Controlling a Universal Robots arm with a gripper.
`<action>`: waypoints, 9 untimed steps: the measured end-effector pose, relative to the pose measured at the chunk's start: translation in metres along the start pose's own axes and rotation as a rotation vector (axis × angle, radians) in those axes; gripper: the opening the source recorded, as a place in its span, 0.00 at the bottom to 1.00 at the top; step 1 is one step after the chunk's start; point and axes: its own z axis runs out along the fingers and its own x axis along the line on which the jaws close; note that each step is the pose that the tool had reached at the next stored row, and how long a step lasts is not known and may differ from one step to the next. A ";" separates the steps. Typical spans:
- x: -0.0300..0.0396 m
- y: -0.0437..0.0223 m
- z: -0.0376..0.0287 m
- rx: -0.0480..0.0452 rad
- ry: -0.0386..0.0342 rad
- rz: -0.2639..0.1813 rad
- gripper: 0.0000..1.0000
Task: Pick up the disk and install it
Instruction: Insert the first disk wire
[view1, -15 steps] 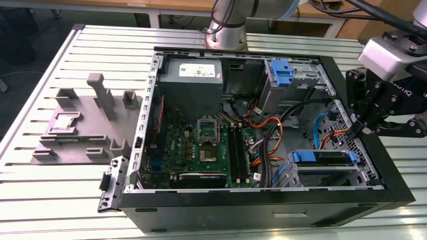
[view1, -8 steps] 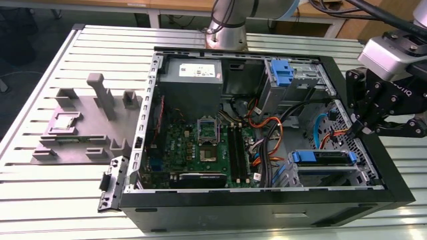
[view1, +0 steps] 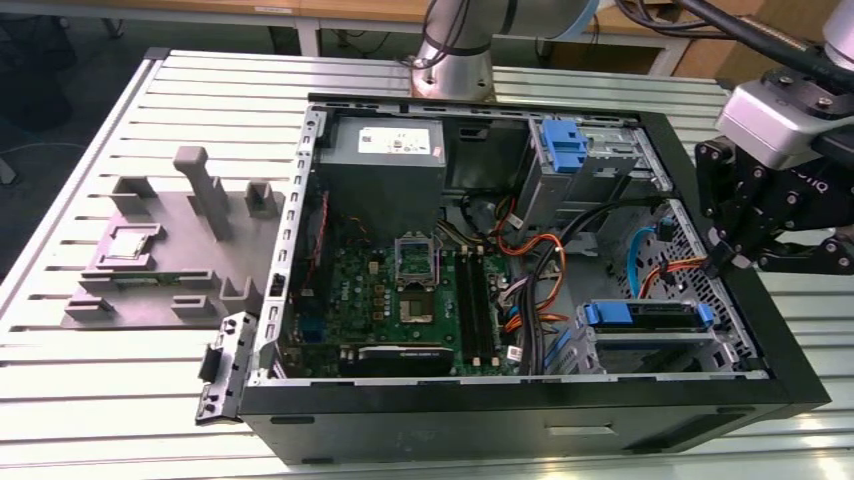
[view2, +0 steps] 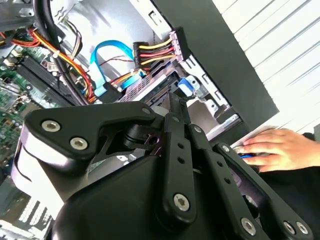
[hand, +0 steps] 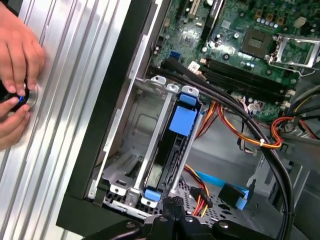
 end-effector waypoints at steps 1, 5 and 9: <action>0.0000 0.0000 0.0001 0.0017 -0.0003 -0.015 0.10; -0.0024 -0.0017 0.0013 0.0079 0.0023 -0.041 0.10; -0.0082 -0.0065 0.0025 0.0078 0.0030 -0.042 0.10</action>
